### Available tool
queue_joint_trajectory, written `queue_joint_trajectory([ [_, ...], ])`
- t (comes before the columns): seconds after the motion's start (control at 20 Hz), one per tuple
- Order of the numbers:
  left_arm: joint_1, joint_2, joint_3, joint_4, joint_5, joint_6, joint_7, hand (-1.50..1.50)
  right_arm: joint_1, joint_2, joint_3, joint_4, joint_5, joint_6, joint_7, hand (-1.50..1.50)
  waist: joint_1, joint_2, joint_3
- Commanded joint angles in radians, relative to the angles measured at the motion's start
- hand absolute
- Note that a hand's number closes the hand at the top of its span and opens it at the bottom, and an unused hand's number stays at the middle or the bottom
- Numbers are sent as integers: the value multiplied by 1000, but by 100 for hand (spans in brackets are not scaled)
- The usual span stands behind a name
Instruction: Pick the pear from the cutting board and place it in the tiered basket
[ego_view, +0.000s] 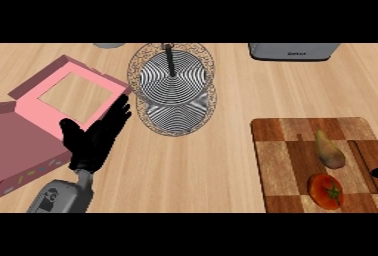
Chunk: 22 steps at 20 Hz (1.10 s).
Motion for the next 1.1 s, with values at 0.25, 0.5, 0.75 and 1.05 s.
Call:
queue_joint_trajectory([
  [0.25, -55, -29, 10, 82, -27, -16, -22, 0, -334, 147, 230, -123, 81, 170, 604, -150, 30, 10, 5],
  [0.5, -66, -15, 44, 67, -15, -29, 3, 0, -416, 273, 343, -53, 202, 225, 738, -150, 13, 3, 5],
  [0.75, -18, -19, 19, 0, -30, -21, 30, 0, -468, 331, 374, 62, 217, 299, 778, -150, 14, 2, 6],
  [1.05, -62, -35, 62, 47, -31, -16, 29, 0, -395, 402, 395, 147, 265, 264, 702, -150, -8, 3, 7],
])
